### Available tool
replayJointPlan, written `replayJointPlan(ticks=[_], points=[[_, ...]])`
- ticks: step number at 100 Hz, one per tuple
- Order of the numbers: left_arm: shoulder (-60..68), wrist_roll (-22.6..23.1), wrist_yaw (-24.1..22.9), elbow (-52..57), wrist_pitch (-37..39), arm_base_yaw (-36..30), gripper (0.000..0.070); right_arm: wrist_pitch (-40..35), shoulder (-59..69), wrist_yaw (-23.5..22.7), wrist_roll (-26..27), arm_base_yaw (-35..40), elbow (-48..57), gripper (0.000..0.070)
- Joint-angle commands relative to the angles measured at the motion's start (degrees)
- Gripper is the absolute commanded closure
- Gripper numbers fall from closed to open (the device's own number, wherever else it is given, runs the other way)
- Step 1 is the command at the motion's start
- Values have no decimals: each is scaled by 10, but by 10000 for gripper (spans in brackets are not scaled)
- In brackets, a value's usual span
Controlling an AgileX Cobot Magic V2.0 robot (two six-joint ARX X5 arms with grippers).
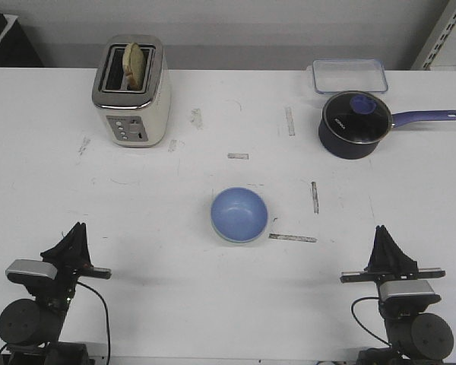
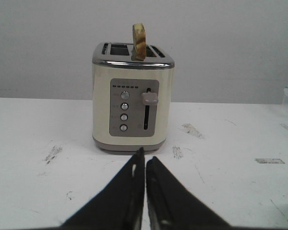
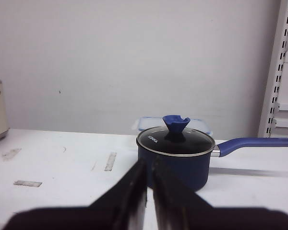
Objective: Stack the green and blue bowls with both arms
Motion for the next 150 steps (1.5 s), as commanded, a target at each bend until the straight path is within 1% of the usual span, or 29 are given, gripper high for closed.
replayJointPlan(ticks=[1, 19, 50, 59, 68, 73, 88, 94, 115, 125, 139, 150], points=[[-13, -1, 2, 4, 8, 1, 699, 5, 0, 2, -1, -1, 1, 687], [-37, -2, 2, 4, 10, 1, 699, 5, 0, 2, -1, -1, 1, 687], [-38, -2, 2, 3, 10, 0, 699, 5, 0, 2, -1, -1, 1, 687], [-37, -1, -12, 2, 10, 3, 698, 5, 0, 2, -1, -1, 1, 687], [-52, -1, -12, -3, 17, 6, 698, 5, 0, 2, -1, -1, 1, 687], [-60, -1, -12, -12, 28, 6, 698, 5, 0, 2, -1, -1, 1, 687], [-70, -1, -12, -64, 103, 6, 699, 5, 0, 2, -1, -1, 1, 687], [-70, -1, -12, -84, 122, 6, 699, 5, 0, 2, -1, -1, 1, 687], [-73, -1, -12, -142, 123, 16, 699, 5, 0, 2, -1, -1, 1, 687], [-75, -1, -12, -165, 135, 19, 699, 5, 0, 2, -1, -1, 1, 687], [-78, -1, -7, -184, 144, 19, 699, 5, 0, 2, -1, -1, 1, 687], [-78, 4, -6, -184, 134, 19, 699, 5, 0, 2, -1, -1, 1, 687]])
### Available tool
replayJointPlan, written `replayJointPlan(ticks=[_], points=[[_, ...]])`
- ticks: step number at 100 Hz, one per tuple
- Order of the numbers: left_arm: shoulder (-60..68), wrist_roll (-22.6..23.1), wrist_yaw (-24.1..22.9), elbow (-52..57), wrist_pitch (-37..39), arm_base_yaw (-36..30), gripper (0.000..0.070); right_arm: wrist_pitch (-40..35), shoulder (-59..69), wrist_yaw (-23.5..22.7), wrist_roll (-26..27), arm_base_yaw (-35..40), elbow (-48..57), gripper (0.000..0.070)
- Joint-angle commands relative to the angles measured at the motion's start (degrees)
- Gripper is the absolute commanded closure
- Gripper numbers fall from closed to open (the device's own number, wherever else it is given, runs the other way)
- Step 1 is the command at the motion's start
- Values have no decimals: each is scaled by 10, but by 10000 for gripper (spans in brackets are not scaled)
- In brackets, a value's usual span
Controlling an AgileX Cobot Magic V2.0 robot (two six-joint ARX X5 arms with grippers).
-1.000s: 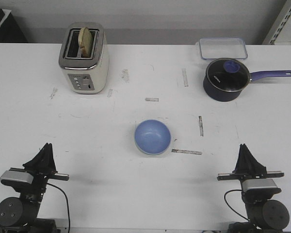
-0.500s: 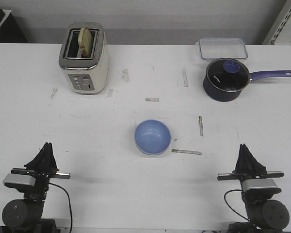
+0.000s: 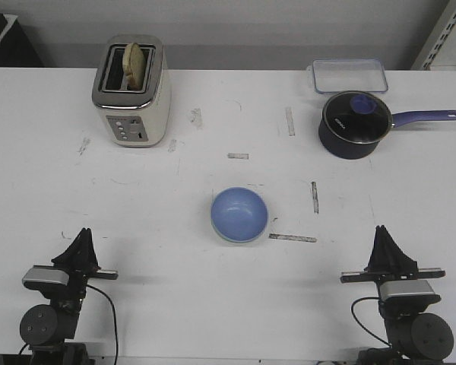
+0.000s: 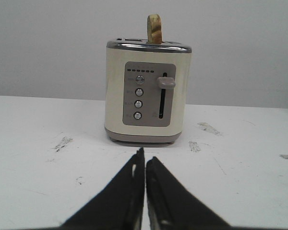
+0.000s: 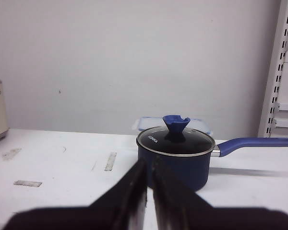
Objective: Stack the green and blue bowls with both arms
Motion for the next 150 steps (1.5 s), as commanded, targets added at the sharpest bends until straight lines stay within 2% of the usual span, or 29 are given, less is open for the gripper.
replayJointPlan(ticks=[1, 17, 36, 52, 68, 97, 150], points=[[-1, 4, 1, -12, 2, 0, 698, 5, 0, 2, -1, -1, 1, 687], [-1, 25, 0, -12, -10, 0, 699, 5, 0, 2, -1, -1, 1, 687], [-1, 29, -1, -12, -24, 0, 698, 5, 0, 2, -1, -1, 1, 687], [-1, 29, -18, -12, -34, 0, 698, 5, 0, 2, -1, -1, 1, 687], [-1, 31, -54, -12, -28, 0, 699, 5, 0, 2, -1, -1, 1, 687], [-1, 33, -35, -12, -44, 0, 699, 5, 0, 2, -1, -1, 1, 687], [-1, 33, -35, -12, -46, 0, 698, 5, 0, 2, -1, -1, 1, 687]])
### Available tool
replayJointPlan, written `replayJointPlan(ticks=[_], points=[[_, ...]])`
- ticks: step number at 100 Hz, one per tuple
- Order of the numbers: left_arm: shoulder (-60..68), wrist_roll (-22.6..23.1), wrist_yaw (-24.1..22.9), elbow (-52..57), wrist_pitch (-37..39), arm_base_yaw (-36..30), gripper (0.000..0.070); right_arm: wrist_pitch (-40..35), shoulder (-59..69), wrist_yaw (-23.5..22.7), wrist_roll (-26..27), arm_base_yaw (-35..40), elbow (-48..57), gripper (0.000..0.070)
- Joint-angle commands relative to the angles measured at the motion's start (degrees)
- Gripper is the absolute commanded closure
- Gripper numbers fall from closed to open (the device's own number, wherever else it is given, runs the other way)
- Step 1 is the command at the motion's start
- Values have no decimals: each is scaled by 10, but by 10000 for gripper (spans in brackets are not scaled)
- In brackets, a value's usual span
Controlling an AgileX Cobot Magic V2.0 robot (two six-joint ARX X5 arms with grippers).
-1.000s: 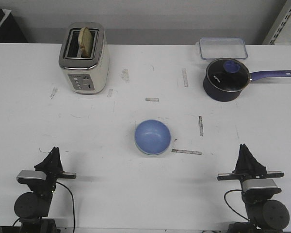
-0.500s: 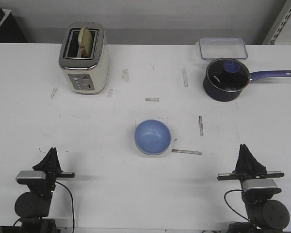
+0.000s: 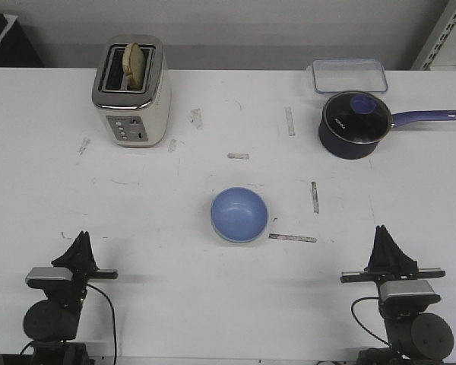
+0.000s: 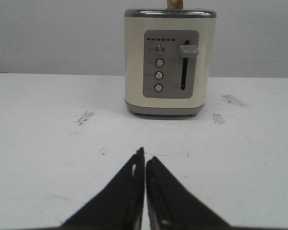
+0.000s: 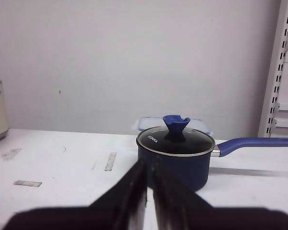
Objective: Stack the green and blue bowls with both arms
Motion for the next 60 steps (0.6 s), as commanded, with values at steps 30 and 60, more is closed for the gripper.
replayJointPlan(ticks=[30, 60], points=[[-1, 3, 3, -13, 7, 0, 698, 5, 0, 2, -1, -1, 1, 687], [-1, 3, 3, -13, 7, 0, 699, -17, -7, 0, 3, -15, -5, 687]])
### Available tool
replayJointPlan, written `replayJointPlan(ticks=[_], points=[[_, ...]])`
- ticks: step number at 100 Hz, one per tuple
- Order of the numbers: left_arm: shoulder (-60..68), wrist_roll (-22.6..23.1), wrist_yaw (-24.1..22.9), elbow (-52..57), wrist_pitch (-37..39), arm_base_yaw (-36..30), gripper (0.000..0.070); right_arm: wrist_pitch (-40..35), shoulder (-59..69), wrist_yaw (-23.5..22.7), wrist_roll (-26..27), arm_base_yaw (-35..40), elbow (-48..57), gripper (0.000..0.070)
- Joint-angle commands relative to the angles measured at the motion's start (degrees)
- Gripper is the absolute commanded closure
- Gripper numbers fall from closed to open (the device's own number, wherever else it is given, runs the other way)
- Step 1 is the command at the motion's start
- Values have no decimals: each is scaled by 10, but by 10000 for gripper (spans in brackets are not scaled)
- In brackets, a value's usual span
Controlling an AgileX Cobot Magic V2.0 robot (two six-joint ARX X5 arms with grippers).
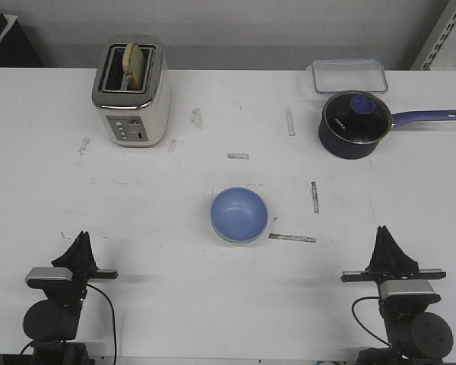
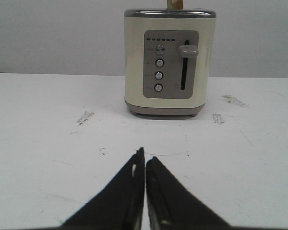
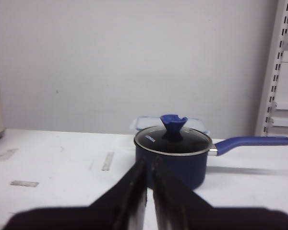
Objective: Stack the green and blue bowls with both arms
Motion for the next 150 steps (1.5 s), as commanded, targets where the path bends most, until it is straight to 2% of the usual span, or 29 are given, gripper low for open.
replayJointPlan(ticks=[1, 20, 51, 66, 150], points=[[-1, 3, 3, -12, 7, 0, 699, -1, -5, -9, 3, -10, -7, 687], [-1, 3, 3, -12, 7, 0, 698, 25, -37, -34, 3, -50, -61, 688], [-1, 3, 3, -12, 7, 0, 699, 33, -53, -32, 14, -52, -129, 688], [-1, 3, 3, -12, 7, 0, 698, 63, -53, -35, 20, -51, -157, 688], [-1, 3, 3, -12, 7, 0, 698, 60, -53, -37, 19, -51, -156, 688]])
